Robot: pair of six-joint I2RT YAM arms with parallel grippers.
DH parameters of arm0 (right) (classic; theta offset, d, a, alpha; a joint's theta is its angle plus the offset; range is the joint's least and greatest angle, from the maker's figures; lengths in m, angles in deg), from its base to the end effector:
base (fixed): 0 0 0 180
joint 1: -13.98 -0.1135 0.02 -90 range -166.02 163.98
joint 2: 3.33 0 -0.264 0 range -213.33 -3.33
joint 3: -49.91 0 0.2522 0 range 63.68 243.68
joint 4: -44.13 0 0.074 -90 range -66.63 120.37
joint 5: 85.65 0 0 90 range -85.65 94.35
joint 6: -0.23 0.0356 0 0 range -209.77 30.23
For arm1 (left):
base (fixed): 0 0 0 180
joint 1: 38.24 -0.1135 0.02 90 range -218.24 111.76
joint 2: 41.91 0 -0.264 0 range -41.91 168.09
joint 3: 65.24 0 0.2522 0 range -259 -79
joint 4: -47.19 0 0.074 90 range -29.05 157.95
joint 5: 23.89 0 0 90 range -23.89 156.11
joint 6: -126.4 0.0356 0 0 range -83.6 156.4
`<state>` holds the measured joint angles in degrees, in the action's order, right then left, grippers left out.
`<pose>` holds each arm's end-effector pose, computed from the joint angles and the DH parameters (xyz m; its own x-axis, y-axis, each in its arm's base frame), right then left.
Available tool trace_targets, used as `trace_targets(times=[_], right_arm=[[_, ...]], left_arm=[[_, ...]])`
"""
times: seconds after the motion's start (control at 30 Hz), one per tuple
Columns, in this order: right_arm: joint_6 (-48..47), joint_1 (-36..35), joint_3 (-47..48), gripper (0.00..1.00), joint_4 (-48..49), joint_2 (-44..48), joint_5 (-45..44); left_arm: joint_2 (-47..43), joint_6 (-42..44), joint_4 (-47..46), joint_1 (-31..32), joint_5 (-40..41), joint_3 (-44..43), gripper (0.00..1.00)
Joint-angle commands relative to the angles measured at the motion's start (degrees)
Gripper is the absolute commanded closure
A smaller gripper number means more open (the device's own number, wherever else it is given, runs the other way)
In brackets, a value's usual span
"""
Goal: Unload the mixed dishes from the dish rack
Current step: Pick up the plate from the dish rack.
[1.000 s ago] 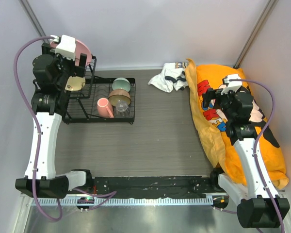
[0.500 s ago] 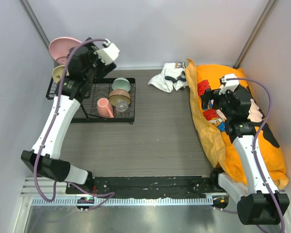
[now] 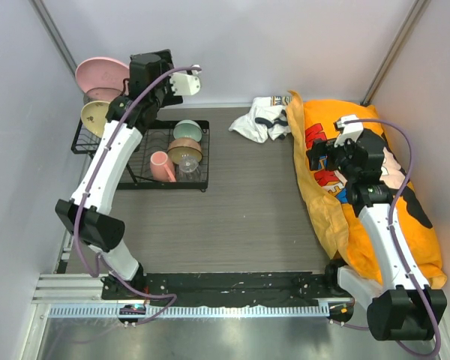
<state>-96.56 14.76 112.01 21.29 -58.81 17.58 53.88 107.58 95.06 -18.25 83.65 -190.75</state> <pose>0.2253 0.0051 0.3297 -0.2529 -0.1117 -0.9610 -0.2381 0.9700 -0.0500 0.3497 -0.1158 0.4676 -0.0406 0.9752 -0.2177 0.2954 0.2199 0.9297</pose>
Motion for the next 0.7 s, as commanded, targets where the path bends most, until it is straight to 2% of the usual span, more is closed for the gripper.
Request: trace_targets(times=[0.0, 0.23, 0.53, 0.67], right_arm=[[-0.8, 0.2, 2.6, 0.00, 1.3, -0.1, 1.2], [-1.3, 0.2, 2.6, 0.01, 1.0, -1.2, 1.4], [-1.7, 0.2, 2.6, 0.00, 0.7, -2.4, 1.5], [-1.7, 0.2, 2.8, 0.00, 0.5, -2.9, 1.4]], left_arm=[[3.6, 8.5, 3.2, 0.0, 4.9, -7.4, 0.00], [11.8, 15.4, 10.4, -2.7, 5.6, -19.5, 0.00], [12.3, 19.5, 15.2, -7.0, 2.7, -20.0, 0.00], [13.7, 21.0, 14.5, -9.2, 1.9, -20.8, 0.00]])
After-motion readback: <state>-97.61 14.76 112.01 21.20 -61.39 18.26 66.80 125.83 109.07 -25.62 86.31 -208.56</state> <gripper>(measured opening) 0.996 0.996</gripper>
